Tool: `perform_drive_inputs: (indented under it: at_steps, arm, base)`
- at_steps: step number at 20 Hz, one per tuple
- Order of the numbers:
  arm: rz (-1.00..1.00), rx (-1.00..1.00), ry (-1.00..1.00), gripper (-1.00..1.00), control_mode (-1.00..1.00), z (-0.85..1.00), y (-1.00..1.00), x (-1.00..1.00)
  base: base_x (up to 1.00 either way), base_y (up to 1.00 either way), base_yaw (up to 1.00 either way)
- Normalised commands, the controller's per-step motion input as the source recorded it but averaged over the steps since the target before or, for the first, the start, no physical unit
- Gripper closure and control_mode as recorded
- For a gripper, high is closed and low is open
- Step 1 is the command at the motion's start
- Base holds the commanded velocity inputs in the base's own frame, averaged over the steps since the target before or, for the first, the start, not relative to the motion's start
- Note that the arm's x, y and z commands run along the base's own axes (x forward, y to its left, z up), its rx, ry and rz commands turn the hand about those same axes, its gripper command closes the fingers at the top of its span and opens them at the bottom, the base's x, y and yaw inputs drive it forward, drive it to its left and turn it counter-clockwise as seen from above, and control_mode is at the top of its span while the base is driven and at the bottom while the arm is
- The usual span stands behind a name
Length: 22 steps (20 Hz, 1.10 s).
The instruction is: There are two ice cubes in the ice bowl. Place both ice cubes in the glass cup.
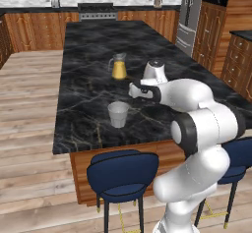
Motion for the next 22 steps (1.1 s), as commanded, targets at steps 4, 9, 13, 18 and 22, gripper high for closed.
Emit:
perform_drive_inputs:
  at_steps: [4, 9, 13, 18, 22]
  arm:
    - [0.0, 0.01, 0.03, -1.0, -1.0, 0.02, -1.0, 0.1]
    - [0.0, 0.0, 0.03, -1.0, -1.0, 0.0, -1.0, 0.1]
    - [-0.02, 0.0, 0.04, -1.0, -1.0, 0.0, -1.0, 0.19]
    - [-0.02, 0.01, 0.03, -1.0, -1.0, 0.0, -0.93, 0.38]
    - [0.0, 0.02, 0.15, -1.0, -1.0, -0.19, -0.26, 0.38]
  base:
    - [0.0, 0.0, 0.0]
    - [0.0, 0.0, 0.0]
    - [0.0, 0.0, 0.0]
    - [0.0, 0.0, 0.0]
    - [0.0, 0.0, 0.0]
